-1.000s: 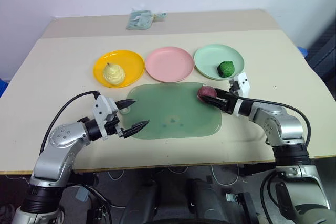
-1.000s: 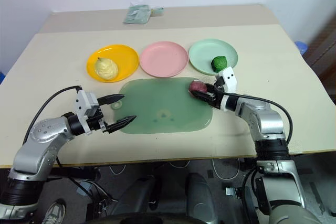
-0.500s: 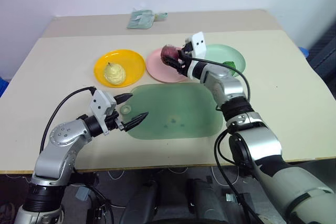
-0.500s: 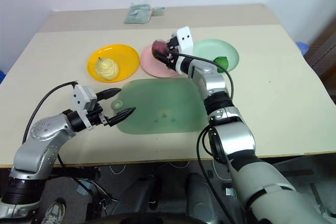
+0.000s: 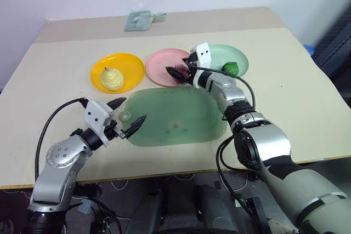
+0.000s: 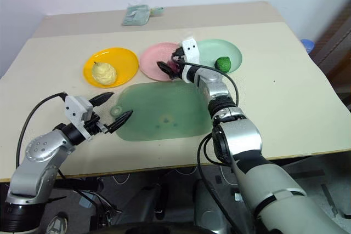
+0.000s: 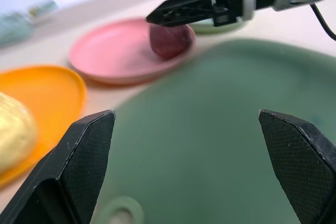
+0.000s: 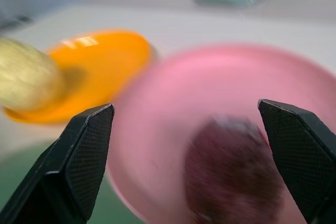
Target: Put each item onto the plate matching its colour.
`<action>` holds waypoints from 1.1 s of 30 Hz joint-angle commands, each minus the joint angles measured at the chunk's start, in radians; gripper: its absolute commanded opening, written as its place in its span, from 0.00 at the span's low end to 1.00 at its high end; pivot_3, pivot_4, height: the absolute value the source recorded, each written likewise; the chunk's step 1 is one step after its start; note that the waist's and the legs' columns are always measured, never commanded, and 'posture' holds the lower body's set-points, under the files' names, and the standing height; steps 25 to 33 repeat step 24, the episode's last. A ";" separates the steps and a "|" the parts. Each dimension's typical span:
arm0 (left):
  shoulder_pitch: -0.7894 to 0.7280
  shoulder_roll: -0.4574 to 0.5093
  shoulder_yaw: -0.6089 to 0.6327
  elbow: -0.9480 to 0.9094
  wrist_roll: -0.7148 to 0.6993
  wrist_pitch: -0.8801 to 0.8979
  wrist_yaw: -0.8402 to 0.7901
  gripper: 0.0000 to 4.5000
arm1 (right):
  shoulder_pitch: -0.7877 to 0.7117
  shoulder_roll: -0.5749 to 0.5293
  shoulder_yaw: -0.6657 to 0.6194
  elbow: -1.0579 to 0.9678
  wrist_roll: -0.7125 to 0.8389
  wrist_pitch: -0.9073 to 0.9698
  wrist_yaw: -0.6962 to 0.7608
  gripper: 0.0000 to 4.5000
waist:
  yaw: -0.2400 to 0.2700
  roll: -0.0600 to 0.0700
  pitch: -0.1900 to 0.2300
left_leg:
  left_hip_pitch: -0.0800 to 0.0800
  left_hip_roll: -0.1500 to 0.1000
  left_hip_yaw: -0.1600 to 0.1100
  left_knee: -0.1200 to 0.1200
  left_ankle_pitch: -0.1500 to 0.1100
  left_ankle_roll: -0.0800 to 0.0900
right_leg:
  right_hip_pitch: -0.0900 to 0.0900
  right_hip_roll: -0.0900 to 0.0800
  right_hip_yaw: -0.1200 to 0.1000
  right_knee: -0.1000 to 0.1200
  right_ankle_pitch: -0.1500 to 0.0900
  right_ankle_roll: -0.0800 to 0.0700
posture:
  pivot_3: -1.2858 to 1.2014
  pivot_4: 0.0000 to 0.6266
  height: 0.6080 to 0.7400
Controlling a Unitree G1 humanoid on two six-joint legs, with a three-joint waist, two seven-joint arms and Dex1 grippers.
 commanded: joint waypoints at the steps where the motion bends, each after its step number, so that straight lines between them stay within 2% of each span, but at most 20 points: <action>1: -0.001 0.022 0.036 0.010 -0.027 -0.001 -0.029 1.00 | 0.163 -0.073 0.025 -0.430 0.065 0.135 0.127 0.99 | 0.009 0.000 0.000 | 0.000 0.000 0.000 0.000 0.000 0.000 | 0.000 0.000 0.000 0.000 0.000 0.000 | 0.52 0.24 1.00; 2: 0.001 0.032 0.038 0.012 -0.033 0.000 -0.046 1.00 | 0.232 -0.101 0.037 -0.574 0.079 0.197 0.136 0.99 | 0.013 0.000 0.000 | 0.000 0.000 0.000 0.001 -0.001 0.001 | 0.001 0.000 0.000 0.000 0.000 0.000 | 0.52 0.24 1.00; 4: 0.002 0.044 0.048 0.008 -0.066 0.021 -0.068 1.00 | 0.436 -0.215 0.047 -0.952 0.114 0.338 0.152 0.99 | 0.031 0.000 0.000 | 0.000 0.000 0.001 0.001 -0.001 0.001 | 0.000 0.000 0.000 0.000 0.000 0.000 | 0.52 0.24 1.00; 6: -0.005 0.047 0.056 0.004 -0.087 0.028 -0.078 1.00 | 0.620 -0.329 0.020 -1.240 0.162 0.476 0.154 0.99 | 0.036 0.000 0.000 | -0.001 0.000 0.000 0.002 -0.002 0.003 | 0.001 -0.001 0.000 -0.001 -0.001 0.001 | 0.52 0.24 1.00; 10: 0.000 0.061 0.067 -0.002 -0.112 0.041 -0.111 1.00 | 0.927 -0.495 -0.109 -1.533 0.254 0.622 0.155 0.99 | 0.045 0.000 0.000 | -0.002 0.000 0.004 0.004 -0.003 0.003 | 0.001 -0.004 0.002 -0.002 -0.001 0.001 | 0.52 0.24 1.00; 12: 0.000 0.069 0.066 0.003 -0.118 0.046 -0.125 1.00 | 1.024 -0.533 -0.175 -1.572 0.284 0.643 0.151 0.99 | 0.041 -0.001 -0.001 | 0.002 0.003 0.006 0.004 -0.003 0.003 | 0.005 -0.003 0.002 -0.003 -0.003 -0.001 | 0.52 0.24 1.00; 15: -0.019 0.076 0.053 0.019 -0.121 0.047 -0.150 1.00 | 1.087 -0.570 -0.219 -1.557 0.282 0.616 0.157 0.99 | 0.043 -0.001 -0.001 | 0.003 0.008 0.006 0.005 -0.003 0.003 | 0.009 0.001 0.001 -0.010 -0.005 0.000 | 0.52 0.24 1.00; 22: -0.085 0.092 0.016 0.045 -0.118 0.055 -0.203 1.00 | 1.063 -0.597 -0.219 -1.513 0.282 0.581 0.145 0.99 | 0.052 -0.001 -0.001 | 0.002 0.008 0.007 0.005 -0.003 0.004 | 0.009 0.001 0.001 -0.012 -0.001 -0.004 | 0.52 0.24 1.00; 33: -0.085 0.098 0.008 0.036 -0.116 0.063 -0.216 1.00 | 1.049 -0.598 -0.215 -1.514 0.289 0.583 0.142 0.99 | 0.052 -0.001 -0.001 | 0.002 0.008 0.007 0.005 -0.004 0.004 | 0.009 0.001 0.001 -0.013 -0.001 -0.004 | 0.52 0.24 1.00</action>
